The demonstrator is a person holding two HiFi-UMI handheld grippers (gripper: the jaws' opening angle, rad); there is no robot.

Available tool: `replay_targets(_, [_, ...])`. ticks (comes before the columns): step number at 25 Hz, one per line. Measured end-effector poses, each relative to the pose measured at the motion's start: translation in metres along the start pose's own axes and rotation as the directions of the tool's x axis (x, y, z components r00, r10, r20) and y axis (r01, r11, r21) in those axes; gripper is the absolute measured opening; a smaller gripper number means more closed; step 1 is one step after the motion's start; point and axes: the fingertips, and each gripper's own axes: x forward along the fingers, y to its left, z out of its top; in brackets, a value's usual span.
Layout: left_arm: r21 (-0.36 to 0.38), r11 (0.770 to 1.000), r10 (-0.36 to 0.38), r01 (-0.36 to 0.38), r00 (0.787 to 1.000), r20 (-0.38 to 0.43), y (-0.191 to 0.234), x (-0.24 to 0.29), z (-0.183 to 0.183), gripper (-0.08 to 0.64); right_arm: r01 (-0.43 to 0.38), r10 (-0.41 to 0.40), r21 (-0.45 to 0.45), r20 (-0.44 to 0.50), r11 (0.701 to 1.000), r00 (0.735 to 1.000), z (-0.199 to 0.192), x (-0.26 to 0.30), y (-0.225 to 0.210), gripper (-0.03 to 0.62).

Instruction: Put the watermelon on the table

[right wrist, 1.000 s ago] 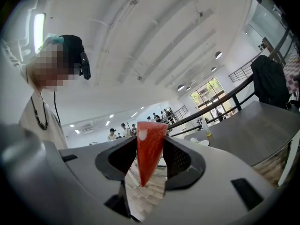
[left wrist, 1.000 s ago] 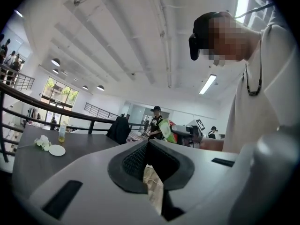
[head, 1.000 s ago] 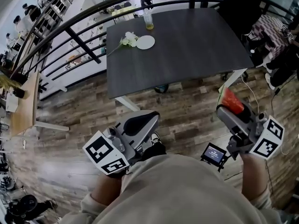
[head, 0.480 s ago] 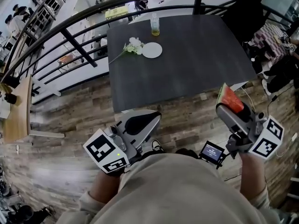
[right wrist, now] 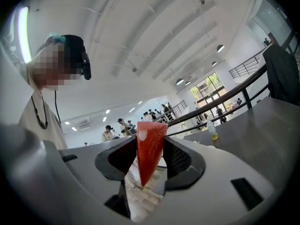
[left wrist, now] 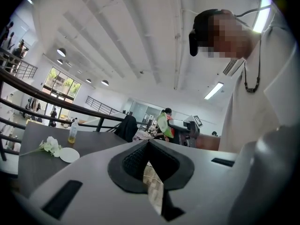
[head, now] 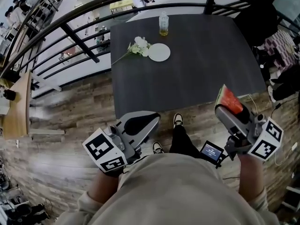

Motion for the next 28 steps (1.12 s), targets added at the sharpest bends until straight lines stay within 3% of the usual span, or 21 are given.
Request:
replay_targets(12, [0.027,0.998,0.056,-0.057,0.998,0.02,0.085,0.112,0.065,0.003,-0.135,0.135,0.018,-0.018,0.991,0.991,0.085,0.076,-0.117,0.187])
replay_targets(21, [-0.021,0.981,0.192,-0.193,0.981,-0.039,0.13,0.142,0.072,0.003,-0.23,0.234,0.073,-0.055,0.97,0.971,0.116,0.11,-0.181,0.187])
replay_targets(28, [-0.033,0.988,0.152,-0.153,0.987,-0.045,0.163,0.16,0.085,0.003,-0.205,0.21,0.094,-0.047,0.974,0.977,0.116,0.134,-0.204,0.187])
